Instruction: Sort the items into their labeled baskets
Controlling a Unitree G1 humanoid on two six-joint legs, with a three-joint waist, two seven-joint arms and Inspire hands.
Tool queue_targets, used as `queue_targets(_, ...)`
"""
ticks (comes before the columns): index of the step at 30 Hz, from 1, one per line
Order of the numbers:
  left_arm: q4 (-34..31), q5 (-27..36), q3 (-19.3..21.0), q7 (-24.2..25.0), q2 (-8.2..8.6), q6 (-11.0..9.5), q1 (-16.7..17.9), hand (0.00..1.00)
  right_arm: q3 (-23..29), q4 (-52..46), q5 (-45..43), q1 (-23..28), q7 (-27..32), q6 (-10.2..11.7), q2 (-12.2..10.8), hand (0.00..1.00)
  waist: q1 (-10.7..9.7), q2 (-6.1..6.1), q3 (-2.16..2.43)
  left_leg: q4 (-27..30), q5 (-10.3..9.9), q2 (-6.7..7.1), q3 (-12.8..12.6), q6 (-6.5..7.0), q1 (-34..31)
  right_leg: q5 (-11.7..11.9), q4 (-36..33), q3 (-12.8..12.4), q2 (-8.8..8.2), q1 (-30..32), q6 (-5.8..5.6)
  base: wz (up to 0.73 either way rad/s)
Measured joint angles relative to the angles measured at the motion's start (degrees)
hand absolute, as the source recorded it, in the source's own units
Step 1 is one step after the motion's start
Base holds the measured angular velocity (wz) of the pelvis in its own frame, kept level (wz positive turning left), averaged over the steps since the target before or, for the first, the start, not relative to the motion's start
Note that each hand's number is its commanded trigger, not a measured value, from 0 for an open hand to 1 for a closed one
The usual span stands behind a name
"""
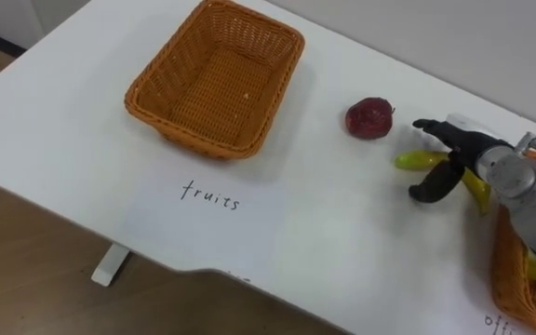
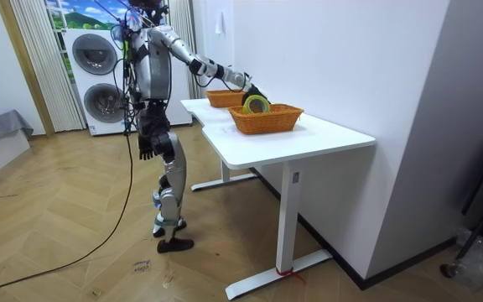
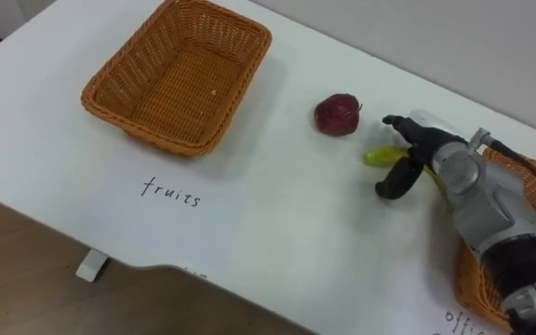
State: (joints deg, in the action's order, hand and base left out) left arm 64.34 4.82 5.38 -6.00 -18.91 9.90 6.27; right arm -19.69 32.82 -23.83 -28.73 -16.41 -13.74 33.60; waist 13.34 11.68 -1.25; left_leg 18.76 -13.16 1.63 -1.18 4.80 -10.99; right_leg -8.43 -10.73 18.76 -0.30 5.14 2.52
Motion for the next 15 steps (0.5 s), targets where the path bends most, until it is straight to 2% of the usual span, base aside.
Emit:
queue_targets(13, 0.05, -0.47, 0.0, 0.49, -0.01, 0.05, 0.12, 0.0, 0.0, 0.27, -1.55, 0.0, -2.82, -0.13, 0.01, 0.0, 1.14, -0.07, 0.04, 0.55, 0.01, -0.01, 0.24, 0.02, -0.31, 0.16, -0.1, 0.25, 0.0, 0.0, 0.04, 0.01)
queue_targets(15, -0.03, -0.45, 0.02, 0.5, -0.07, 0.12, -0.07, 0.0, 0.0, 1.12, -1.4, -0.04, -3.81, -0.14, 0.01, 0.0, 1.13, 0.12, 0.2, 0.55, 0.02, 0.0, 0.28, 0.02, -0.31, 0.16, -0.09, 0.26, 0.0, 0.0, 0.04, 0.0)
